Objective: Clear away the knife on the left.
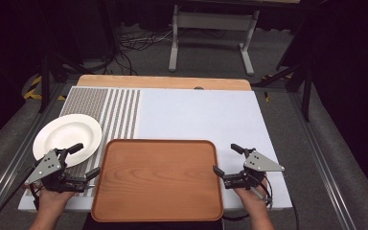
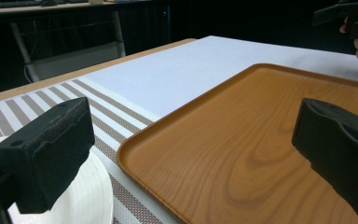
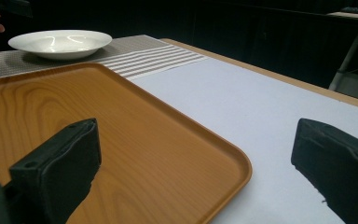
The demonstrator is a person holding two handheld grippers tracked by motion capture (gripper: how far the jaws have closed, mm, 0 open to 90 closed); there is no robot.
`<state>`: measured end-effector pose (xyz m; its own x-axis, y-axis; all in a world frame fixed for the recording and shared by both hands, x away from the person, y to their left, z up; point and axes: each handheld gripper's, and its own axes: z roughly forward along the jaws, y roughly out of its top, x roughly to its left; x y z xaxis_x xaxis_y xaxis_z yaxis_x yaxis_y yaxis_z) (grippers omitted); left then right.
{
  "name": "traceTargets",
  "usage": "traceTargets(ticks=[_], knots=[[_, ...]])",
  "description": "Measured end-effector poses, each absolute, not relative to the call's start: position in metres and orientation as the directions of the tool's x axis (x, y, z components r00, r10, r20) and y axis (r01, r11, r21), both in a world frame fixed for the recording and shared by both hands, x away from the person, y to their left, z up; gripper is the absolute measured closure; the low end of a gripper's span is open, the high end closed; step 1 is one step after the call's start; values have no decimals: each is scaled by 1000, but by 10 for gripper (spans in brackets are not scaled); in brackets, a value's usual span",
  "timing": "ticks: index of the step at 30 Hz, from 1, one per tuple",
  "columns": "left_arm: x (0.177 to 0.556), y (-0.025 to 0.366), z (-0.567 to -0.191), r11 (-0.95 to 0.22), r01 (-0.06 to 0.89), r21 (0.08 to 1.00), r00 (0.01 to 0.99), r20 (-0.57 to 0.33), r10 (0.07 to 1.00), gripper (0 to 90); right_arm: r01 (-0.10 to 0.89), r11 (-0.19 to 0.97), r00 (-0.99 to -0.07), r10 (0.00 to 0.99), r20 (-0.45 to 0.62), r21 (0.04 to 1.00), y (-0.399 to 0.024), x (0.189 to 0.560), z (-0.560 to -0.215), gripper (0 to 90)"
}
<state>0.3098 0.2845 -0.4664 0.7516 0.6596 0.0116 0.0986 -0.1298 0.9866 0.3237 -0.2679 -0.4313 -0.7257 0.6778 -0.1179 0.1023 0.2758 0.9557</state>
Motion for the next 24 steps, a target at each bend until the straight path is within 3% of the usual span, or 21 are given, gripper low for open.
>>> traceTargets(ticks=[10, 24], knots=[[313, 286, -466, -131, 137, 982, 769, -22, 639, 18, 107, 273, -728, 676, -112, 956, -269, 324, -431, 31], [315, 291, -442, -310, 153, 938, 852, 34, 523, 70, 118, 274, -766, 637, -88, 954, -266, 326, -434, 78]])
